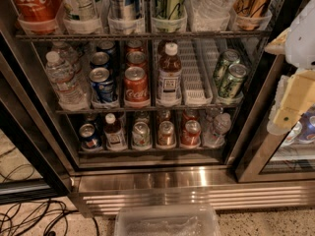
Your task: Pick green can from top shelf of fridge
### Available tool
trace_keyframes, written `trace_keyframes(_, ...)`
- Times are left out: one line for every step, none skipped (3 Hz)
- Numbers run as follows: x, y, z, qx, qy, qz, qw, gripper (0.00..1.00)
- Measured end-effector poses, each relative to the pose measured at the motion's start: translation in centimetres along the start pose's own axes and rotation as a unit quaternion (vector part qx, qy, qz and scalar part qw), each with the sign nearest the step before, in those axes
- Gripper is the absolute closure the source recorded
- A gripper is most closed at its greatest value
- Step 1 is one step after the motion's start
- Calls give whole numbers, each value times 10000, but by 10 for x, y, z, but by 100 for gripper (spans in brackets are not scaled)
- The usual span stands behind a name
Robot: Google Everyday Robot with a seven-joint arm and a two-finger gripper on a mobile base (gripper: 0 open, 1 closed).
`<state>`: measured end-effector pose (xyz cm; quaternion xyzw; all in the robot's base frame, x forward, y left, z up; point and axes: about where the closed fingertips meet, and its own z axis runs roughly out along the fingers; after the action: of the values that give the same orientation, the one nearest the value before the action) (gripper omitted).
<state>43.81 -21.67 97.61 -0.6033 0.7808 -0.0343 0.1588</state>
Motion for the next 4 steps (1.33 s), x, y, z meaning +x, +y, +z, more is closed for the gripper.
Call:
trace_keyframes(0, 0, 0, 0, -2, 1, 10000, 0)
trace_keyframes(-9, 1, 1, 40, -217, 130, 9997, 0)
trace_keyframes(-38, 11, 2, 253, -680, 454, 9963, 0)
trace_keyframes(-76, 2, 1, 636, -1359, 1092, 9826, 0)
